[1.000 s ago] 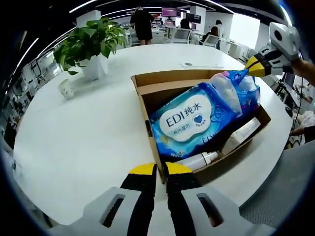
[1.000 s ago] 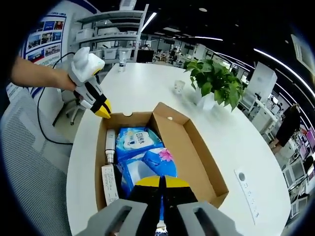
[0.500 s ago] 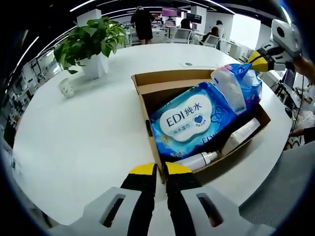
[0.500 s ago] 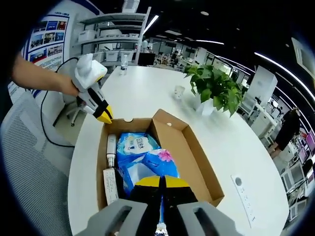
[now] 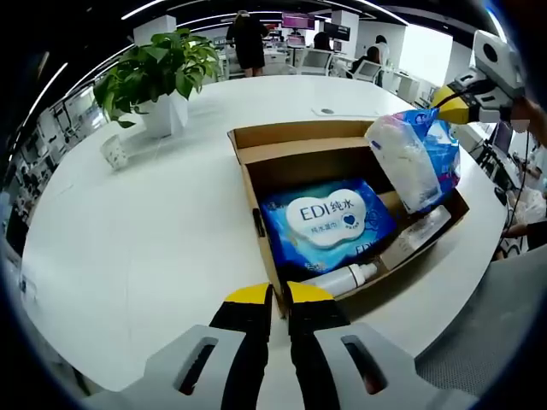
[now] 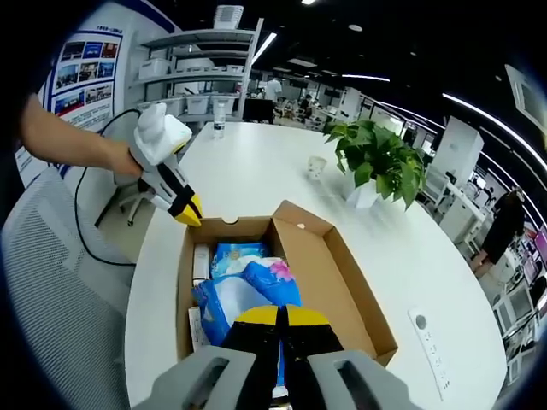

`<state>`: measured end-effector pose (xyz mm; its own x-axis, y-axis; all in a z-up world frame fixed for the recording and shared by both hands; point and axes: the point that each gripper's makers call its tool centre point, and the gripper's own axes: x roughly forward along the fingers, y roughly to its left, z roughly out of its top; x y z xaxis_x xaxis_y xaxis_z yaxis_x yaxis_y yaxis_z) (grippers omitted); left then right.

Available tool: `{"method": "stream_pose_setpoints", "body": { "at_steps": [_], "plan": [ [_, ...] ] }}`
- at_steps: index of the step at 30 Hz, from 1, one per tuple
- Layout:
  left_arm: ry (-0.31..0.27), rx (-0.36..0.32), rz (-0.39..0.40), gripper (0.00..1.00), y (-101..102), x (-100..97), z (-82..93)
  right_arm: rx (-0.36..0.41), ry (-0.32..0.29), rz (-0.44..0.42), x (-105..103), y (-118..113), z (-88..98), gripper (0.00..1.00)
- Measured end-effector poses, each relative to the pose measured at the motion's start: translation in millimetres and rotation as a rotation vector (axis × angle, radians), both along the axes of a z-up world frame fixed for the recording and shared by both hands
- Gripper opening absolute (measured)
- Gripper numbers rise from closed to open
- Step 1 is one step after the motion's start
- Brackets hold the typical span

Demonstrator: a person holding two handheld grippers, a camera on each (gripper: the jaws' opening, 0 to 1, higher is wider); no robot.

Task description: Operate the shoe box by opening the lid, removing the specified soft item, and placing it in the target area until the item is outside and the box remains undamaged.

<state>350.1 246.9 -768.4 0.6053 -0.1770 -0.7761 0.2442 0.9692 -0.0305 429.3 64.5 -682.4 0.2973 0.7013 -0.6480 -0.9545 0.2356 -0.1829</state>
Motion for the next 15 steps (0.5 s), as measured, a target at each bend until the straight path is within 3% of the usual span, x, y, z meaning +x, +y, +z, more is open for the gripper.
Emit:
{"method": "stream_pose_setpoints", "body": {
  "at_steps": [9, 15],
  "plan": [
    [-0.016, 0.003, 0.001, 0.04, 1, 0.2, 4.8, 0.000, 0.012, -0.017, 5, 4, -12.7, 0.00],
    [-0.053, 0.014, -0.003, 0.00, 1, 5.7, 16.9, 0.003, 0.028, -0.045, 11, 7, -25.7, 0.00]
  ]
}}
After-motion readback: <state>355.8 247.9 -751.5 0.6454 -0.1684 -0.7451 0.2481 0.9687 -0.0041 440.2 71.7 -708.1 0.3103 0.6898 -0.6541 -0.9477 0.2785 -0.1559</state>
